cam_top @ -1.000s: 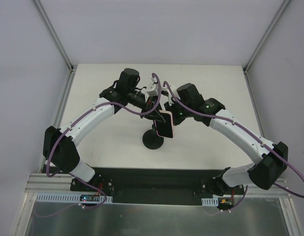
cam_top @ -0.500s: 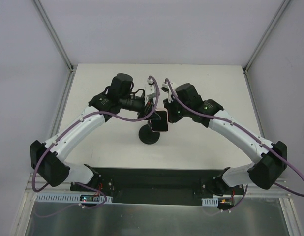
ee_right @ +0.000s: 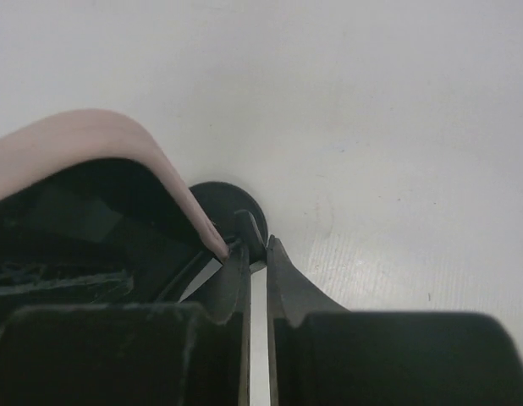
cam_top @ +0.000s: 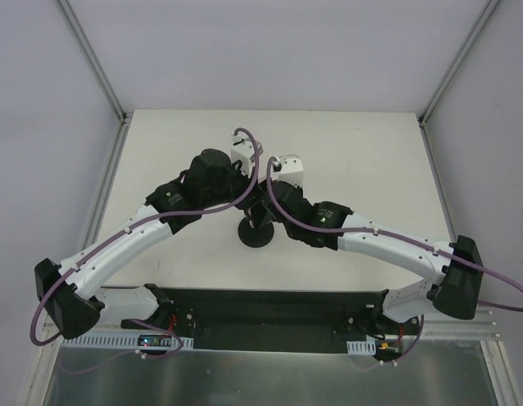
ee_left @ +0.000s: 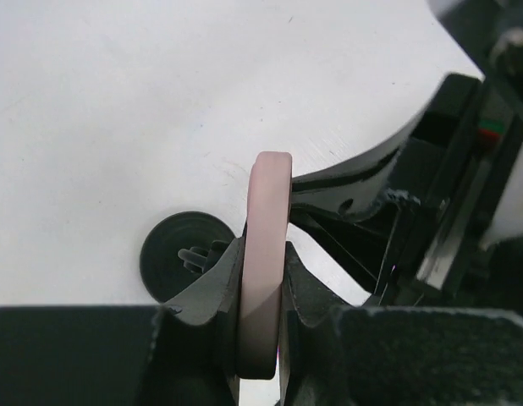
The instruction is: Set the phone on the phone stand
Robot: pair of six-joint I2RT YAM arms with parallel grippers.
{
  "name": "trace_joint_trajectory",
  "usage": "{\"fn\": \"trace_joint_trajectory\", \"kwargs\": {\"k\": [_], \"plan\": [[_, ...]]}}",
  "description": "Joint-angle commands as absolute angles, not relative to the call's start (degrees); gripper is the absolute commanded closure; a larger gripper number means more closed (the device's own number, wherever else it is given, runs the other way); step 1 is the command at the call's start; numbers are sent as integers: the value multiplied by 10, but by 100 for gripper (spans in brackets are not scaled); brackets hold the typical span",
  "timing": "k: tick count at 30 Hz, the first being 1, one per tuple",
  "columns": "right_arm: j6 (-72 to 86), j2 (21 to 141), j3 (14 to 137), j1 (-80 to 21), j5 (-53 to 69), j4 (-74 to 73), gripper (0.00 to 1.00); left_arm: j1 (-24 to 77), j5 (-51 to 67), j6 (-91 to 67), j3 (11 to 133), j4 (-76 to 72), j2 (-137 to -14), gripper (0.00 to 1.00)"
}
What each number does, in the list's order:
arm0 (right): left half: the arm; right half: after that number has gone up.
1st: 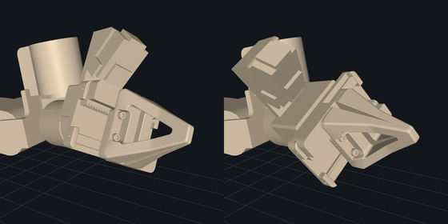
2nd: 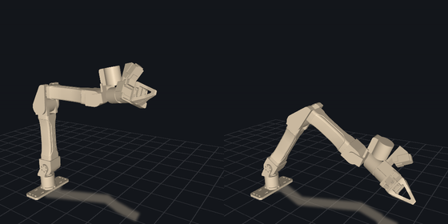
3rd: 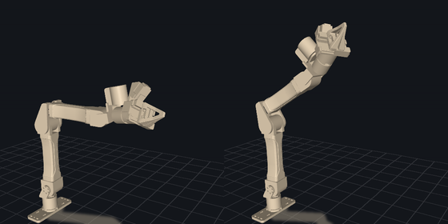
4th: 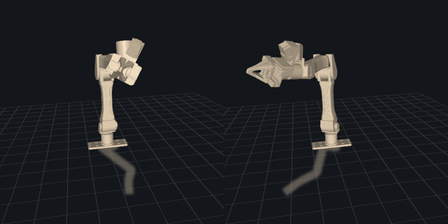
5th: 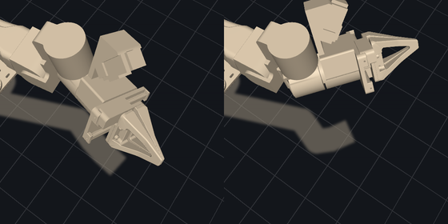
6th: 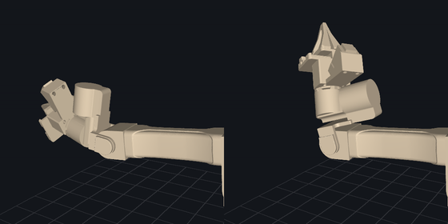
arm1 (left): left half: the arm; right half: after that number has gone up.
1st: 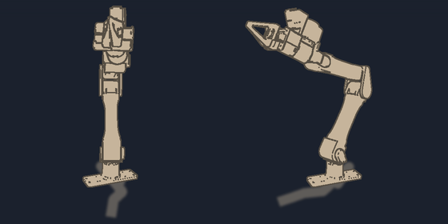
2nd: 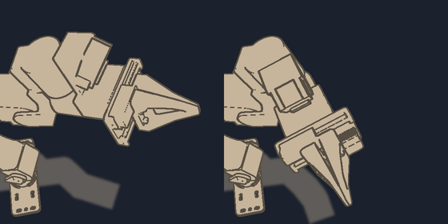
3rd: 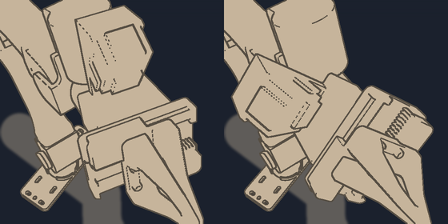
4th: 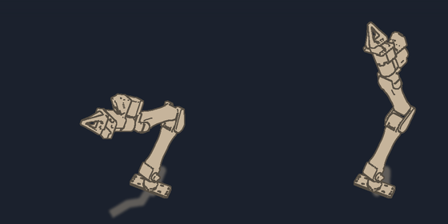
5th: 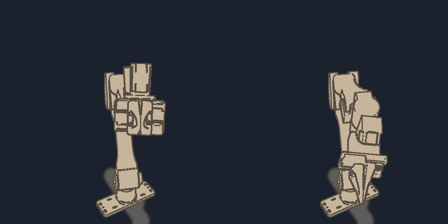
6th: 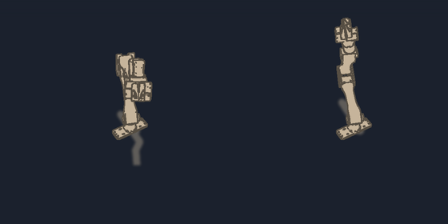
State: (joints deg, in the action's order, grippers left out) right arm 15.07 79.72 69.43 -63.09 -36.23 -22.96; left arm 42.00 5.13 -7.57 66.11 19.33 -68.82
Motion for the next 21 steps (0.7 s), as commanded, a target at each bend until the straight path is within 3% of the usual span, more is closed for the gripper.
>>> {"fn": "trace_joint_trajectory", "kwargs": {"k": [1, 7, 14, 21], "plan": [[265, 762, 750, -707, -506, -284, 100, 373, -389, -119, 638, 248, -760, 100], [307, 793, 798, -808, -595, -304, 100, 405, -446, -120, 627, 204, -796, 100], [396, 817, 840, -866, -629, -394, 100, 408, -337, -121, 585, 128, -757, 100], [419, 845, 902, -889, -686, -471, 100, 442, -345, -107, 556, 86, -753, 100]]}}
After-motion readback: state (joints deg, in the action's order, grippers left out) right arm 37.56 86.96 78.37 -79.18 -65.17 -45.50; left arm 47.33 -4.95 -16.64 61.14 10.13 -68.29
